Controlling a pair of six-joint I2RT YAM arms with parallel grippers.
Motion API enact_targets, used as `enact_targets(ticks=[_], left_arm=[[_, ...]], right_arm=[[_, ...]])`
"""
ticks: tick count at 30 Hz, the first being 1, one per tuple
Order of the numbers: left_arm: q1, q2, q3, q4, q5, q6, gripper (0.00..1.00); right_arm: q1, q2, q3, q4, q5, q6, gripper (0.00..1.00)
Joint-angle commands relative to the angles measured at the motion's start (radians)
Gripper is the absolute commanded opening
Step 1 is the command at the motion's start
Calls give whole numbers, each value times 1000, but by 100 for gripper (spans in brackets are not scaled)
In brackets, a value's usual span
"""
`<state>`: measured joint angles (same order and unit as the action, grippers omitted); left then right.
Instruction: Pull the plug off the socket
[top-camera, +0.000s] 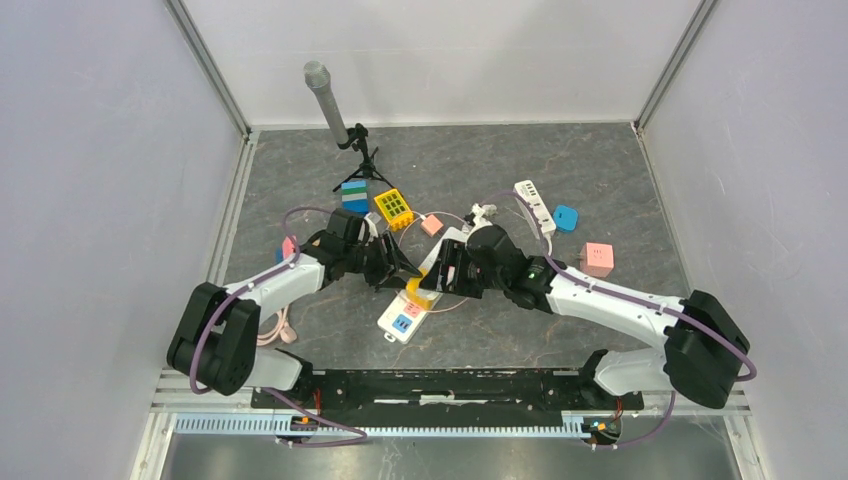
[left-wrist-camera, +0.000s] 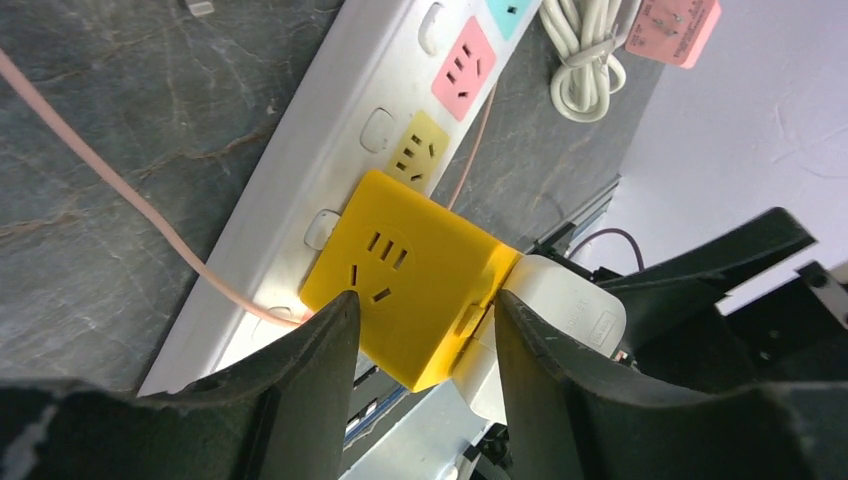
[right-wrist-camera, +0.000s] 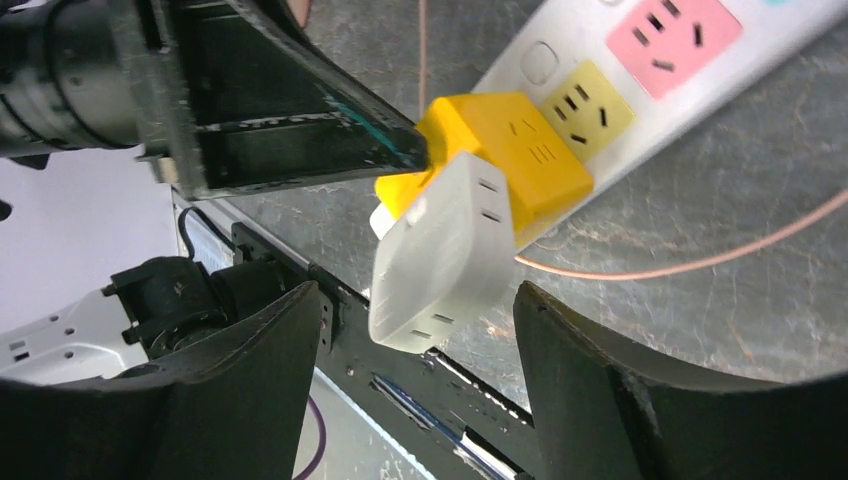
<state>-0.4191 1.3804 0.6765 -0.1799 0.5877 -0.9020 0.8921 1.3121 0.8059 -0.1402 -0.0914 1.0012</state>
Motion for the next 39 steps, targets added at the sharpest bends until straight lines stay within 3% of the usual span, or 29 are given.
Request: enact_targets(ticks=[1, 11, 21, 30, 37, 38, 39], left_arm=[[-12, -13, -30, 107, 69, -44, 59], [-13, -83, -55, -17, 2, 129, 71], [-46, -36, 51, -95, -30, 133, 56], [-71, 41, 105, -147, -17, 255, 49], [-75, 58, 164, -269, -68, 358, 40], [-75, 59, 176, -281, -74, 370, 39], [-75, 63, 184, -289, -75, 379, 38]], right_arm=[[23, -41, -20, -54, 114, 131, 73], [30, -43, -11, -11, 150, 182, 58], [34, -21, -33, 78, 124, 277, 38], [33, -13, 14, -11, 131, 267, 0], [33, 0, 32, -3, 143, 279, 0], [33, 3, 32, 1, 145, 284, 7], [34, 12, 32, 10, 133, 289, 25]])
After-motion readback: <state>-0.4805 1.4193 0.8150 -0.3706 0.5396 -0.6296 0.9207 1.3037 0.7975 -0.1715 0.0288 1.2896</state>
